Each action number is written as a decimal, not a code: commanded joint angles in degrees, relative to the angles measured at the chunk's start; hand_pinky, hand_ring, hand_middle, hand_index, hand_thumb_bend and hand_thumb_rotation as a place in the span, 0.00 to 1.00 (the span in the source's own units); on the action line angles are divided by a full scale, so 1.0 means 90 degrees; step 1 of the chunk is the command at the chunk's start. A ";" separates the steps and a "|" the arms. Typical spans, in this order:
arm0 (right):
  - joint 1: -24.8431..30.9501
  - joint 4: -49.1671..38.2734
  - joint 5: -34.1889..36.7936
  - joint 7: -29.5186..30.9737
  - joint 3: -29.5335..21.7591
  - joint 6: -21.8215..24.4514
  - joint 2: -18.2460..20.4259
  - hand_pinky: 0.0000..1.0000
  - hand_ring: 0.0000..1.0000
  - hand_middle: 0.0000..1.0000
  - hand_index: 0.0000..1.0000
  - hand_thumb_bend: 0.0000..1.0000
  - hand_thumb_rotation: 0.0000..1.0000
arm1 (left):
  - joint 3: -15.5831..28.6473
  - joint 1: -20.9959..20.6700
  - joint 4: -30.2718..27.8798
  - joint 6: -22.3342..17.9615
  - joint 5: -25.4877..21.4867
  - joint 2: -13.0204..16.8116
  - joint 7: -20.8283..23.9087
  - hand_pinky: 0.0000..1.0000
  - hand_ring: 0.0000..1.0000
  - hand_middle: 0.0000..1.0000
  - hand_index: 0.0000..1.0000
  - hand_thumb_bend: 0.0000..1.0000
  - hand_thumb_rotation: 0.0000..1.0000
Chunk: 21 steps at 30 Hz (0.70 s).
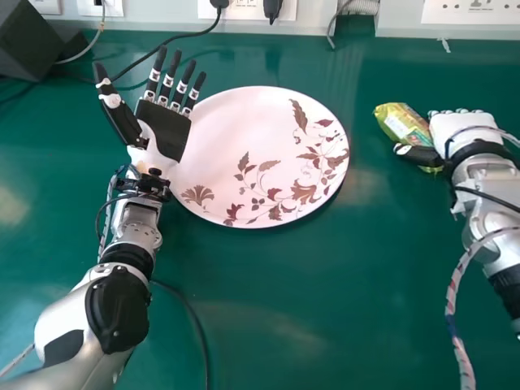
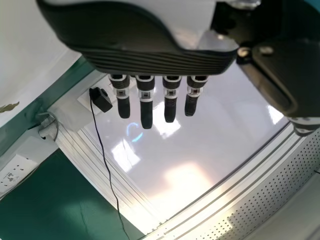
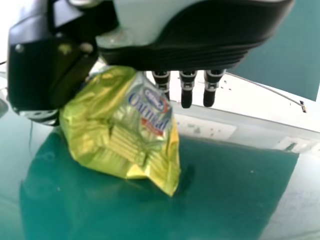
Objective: Pick up biscuit and place it in the plate
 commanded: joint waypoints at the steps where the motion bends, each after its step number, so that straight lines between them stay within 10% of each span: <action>1: 0.0131 0.0116 0.0087 0.0091 0.0107 -0.0064 -0.0065 1.00 1.00 1.00 1.00 0.77 0.87 | 0.0070 0.0355 0.0145 0.0104 -0.0118 -0.0090 -0.0024 0.95 0.90 0.96 1.00 1.00 0.58; 21: 0.0357 -0.0136 0.0557 0.0569 0.0214 -0.0441 -0.0317 1.00 1.00 1.00 1.00 0.78 0.83 | 0.0043 0.0348 0.0129 0.0170 -0.0212 -0.0095 -0.0076 1.00 0.92 0.97 1.00 1.00 0.57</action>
